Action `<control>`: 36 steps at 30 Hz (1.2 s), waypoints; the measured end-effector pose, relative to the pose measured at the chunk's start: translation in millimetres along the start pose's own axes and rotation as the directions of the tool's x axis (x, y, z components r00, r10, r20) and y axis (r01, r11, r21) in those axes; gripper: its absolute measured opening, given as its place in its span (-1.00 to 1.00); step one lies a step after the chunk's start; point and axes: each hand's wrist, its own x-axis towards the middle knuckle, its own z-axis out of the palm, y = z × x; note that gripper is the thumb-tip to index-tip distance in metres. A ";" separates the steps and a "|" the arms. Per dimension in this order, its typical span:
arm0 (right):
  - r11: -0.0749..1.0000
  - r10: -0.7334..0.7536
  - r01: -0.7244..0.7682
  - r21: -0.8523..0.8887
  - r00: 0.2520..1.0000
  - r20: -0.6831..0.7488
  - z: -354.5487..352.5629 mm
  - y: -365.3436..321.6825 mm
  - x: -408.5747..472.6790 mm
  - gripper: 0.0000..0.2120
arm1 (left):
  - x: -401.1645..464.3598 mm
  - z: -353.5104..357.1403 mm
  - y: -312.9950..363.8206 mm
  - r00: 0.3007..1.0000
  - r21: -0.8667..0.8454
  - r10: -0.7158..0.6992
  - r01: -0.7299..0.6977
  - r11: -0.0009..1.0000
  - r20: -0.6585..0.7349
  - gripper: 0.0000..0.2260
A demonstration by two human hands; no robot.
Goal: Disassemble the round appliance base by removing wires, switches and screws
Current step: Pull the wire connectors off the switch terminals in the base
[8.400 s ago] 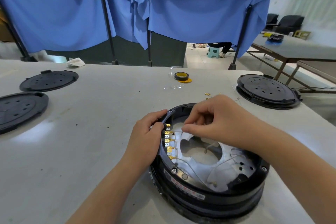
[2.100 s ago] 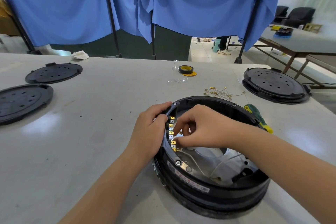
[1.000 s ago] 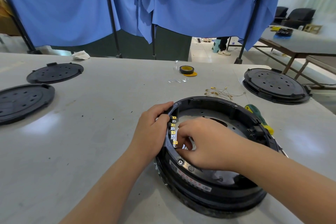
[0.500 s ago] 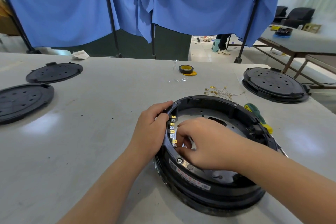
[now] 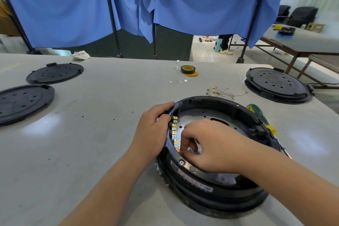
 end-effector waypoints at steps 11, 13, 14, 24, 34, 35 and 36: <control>1.000 0.001 -0.001 0.017 1.000 0.012 -2.9 -2.2 -2.3 -0.81 | 0.8 0.6 -0.8 1.000 -0.011 -0.003 0.003 1.000 0.001 -0.62; 1.000 0.008 -0.008 0.018 1.000 0.027 -3.3 -3.8 -2.7 -0.75 | 1.0 0.3 -1.3 1.000 -0.013 -0.004 0.004 1.000 0.002 -0.62; 1.000 0.012 -0.012 0.016 0.999 0.033 -3.7 -4.2 -2.8 -0.74 | 1.0 0.2 -1.7 1.000 -0.011 -0.001 0.001 1.000 0.002 -0.62; 0.999 0.034 -0.034 -0.011 0.999 0.020 -5.2 6.0 -5.3 -0.88 | 0.9 0.6 -1.8 1.000 -0.007 0.005 -0.005 1.000 -0.002 -0.63; 0.996 0.058 -0.045 0.083 0.986 -0.157 -7.2 6.5 -4.0 -0.84 | 1.8 -0.3 -1.4 1.000 -0.013 0.023 -0.023 1.000 0.018 -0.62; 0.994 0.066 -0.048 0.100 0.980 -0.187 -9.2 6.4 -3.3 -0.84 | 1.4 -0.5 -0.8 0.999 -0.007 0.027 -0.027 1.000 0.022 -0.62; 0.991 0.077 -0.051 0.122 0.973 -0.216 -11.3 6.0 -2.4 -0.85 | 0.9 -0.8 -0.2 0.999 -0.005 0.029 -0.029 1.000 0.025 -0.62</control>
